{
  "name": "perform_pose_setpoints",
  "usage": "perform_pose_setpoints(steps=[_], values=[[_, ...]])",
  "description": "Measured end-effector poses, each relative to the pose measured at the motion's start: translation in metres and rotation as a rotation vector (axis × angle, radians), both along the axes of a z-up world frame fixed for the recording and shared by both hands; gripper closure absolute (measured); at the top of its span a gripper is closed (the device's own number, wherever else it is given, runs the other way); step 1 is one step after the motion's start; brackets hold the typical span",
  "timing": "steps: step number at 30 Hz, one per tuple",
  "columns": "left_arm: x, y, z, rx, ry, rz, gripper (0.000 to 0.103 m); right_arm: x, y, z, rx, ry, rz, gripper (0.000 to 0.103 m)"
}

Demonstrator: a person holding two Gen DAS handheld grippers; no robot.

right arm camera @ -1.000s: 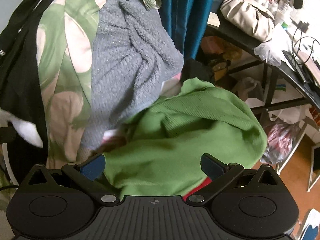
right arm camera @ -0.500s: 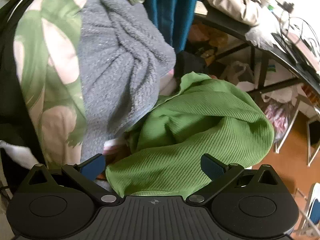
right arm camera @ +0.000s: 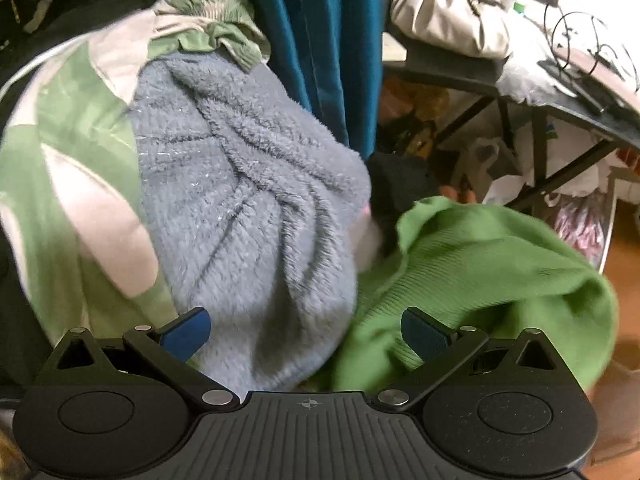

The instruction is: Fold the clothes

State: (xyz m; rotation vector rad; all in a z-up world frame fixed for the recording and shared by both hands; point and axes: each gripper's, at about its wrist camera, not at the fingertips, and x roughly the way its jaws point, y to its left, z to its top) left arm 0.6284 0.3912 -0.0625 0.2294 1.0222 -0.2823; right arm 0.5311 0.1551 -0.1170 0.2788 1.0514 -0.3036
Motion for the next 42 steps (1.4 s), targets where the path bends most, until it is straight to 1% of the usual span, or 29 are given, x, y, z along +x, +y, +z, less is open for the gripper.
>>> perform_pose_setpoints(steps=[3, 6, 8, 11, 14, 17, 21, 25, 28, 34, 42], values=[[0.012, 0.005, -0.007, -0.028, 0.013, -0.026, 0.000, 0.015, 0.003, -0.013, 0.016, -0.006, -0.015, 0.001], [0.012, 0.004, -0.012, -0.036, 0.002, -0.060, 0.000, 0.030, 0.005, -0.025, 0.033, -0.012, -0.030, 0.001], [0.010, 0.003, -0.015, -0.035, -0.011, -0.072, 0.000, 0.036, 0.010, -0.032, 0.026, 0.002, -0.022, 0.001], [0.008, 0.004, -0.018, -0.045, -0.035, -0.079, 0.000, 0.045, 0.019, -0.042, 0.003, 0.021, -0.005, 0.001], [0.008, 0.006, -0.018, -0.058, -0.039, -0.074, 0.000, 0.050, 0.026, -0.048, -0.020, 0.024, 0.002, 0.001], [0.007, 0.000, -0.019, -0.061, -0.042, -0.070, 0.000, 0.055, 0.030, -0.054, -0.018, 0.035, 0.000, 0.001], [0.005, 0.000, -0.020, -0.065, -0.044, -0.063, 0.000, 0.061, 0.028, -0.059, 0.018, 0.060, -0.017, 0.001], [0.004, 0.002, -0.020, -0.072, -0.041, -0.057, 0.000, 0.061, 0.031, -0.060, 0.008, 0.053, 0.005, 0.001], [0.004, 0.005, -0.020, -0.083, -0.031, -0.048, 0.000, 0.060, 0.031, -0.062, 0.019, 0.044, 0.008, 0.001], [-0.002, 0.005, -0.021, -0.059, -0.037, -0.085, 0.000, 0.055, 0.027, -0.065, 0.058, 0.035, -0.001, 0.001], [-0.008, 0.003, -0.022, -0.057, -0.063, -0.064, 0.000, 0.057, 0.024, -0.068, 0.084, 0.057, -0.008, 0.001]])
